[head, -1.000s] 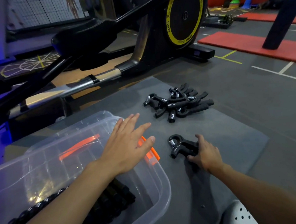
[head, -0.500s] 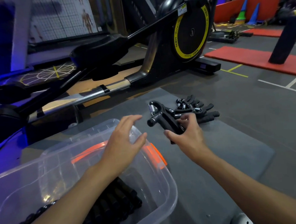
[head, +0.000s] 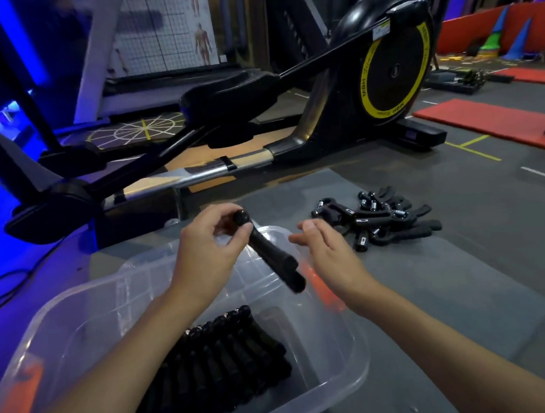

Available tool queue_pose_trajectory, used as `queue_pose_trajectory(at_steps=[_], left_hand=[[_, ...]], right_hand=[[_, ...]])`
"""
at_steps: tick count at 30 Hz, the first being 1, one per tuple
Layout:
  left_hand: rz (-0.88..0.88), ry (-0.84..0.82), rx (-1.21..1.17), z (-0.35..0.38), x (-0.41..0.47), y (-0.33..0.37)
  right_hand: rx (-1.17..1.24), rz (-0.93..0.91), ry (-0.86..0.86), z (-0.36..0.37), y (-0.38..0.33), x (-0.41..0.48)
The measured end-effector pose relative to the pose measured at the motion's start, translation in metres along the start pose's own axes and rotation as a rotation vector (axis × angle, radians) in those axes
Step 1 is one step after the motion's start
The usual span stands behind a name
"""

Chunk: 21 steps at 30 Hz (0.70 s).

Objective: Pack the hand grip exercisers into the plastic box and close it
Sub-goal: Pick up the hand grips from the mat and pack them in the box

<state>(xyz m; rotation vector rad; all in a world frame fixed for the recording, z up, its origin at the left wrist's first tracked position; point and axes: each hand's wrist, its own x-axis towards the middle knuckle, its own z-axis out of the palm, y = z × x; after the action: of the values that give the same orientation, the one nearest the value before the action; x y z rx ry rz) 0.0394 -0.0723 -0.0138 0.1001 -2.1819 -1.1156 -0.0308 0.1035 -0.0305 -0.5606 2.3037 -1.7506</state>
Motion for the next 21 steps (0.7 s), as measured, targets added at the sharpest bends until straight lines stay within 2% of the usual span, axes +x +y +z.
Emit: queue_pose_trajectory(at_steps=[5, 10, 15, 21], left_hand=[[-0.146, -0.157, 0.041, 0.01, -0.027, -0.034], [-0.227, -0.287, 0.085, 0.031, -0.043, -0.062], [-0.215, -0.411, 0.23, 0.04, -0.048, -0.085], [-0.24, -0.467, 0.385, 0.046, -0.053, -0.093]], right_hand=[[-0.188, -0.074, -0.165, 0.005, 0.013, -0.004], [-0.28, -0.131, -0.149, 0.007, 0.015, -0.002], [-0.321, -0.183, -0.14, 0.008, 0.016, -0.002], [-0.362, -0.24, -0.153, 0.008, 0.017, -0.001]])
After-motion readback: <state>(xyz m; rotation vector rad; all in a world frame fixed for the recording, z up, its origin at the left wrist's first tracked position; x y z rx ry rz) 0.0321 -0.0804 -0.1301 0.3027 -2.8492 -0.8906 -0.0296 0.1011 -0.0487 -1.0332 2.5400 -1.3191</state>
